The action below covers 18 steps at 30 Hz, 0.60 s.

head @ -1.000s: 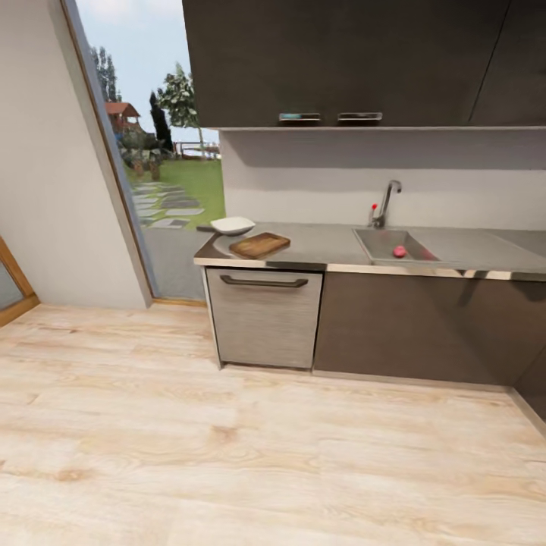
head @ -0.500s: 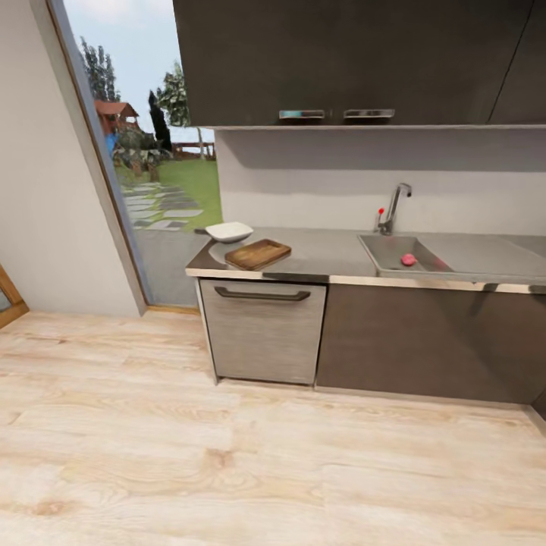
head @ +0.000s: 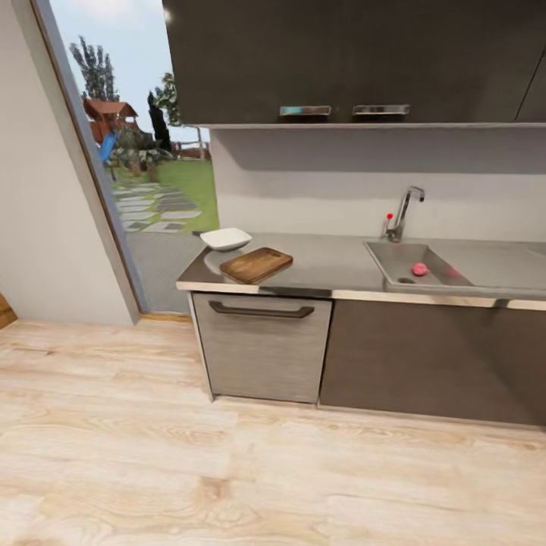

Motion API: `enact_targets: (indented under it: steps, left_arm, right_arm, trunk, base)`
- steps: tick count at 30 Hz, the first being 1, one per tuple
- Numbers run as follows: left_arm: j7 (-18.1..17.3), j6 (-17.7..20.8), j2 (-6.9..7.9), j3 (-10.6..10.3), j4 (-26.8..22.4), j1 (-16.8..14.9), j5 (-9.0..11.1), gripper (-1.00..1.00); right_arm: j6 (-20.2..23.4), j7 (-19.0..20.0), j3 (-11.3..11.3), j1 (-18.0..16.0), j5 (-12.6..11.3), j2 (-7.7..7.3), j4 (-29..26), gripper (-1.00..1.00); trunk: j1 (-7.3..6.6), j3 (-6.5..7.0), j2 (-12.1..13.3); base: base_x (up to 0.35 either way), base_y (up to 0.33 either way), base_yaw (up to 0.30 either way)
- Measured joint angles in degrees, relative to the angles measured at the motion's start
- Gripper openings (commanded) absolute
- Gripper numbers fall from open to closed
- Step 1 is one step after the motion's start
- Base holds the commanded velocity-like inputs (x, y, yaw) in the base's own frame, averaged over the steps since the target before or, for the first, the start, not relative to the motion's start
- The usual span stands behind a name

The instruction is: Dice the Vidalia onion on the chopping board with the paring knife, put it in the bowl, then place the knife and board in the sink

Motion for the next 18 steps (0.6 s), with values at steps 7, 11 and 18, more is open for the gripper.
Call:
enact_targets:
  steps: [7, 11, 18]
  left_arm:
    - [0.0, 0.02, 0.0, 0.0, 0.0, -0.05, 0.0, 1.0]
    - [0.0, 0.05, 0.0, 0.0, 0.0, -0.02, 0.0, 1.0]
    - [0.0, 0.07, 0.0, 0.0, 0.0, -0.02, 0.0, 1.0]
  right_arm:
    - [0.0, 0.0, 0.01, -0.02, 0.03, 0.0, 0.0, 1.0]
    - [-0.01, 0.0, -0.02, 0.01, 0.03, -0.03, 0.0, 1.0]
    - [0.0, 0.0, -0.07, 0.0, 0.03, -0.09, 0.0, 1.0]
  trunk:
    - [0.0, 0.0, 0.0]
    - [0.0, 0.0, 0.0]
    - [0.01, 0.0, 0.0]
  base:
    - [0.315, 0.0, 0.0]
    - [0.315, 0.0, 0.0]
    - [0.261, 0.0, 0.0]
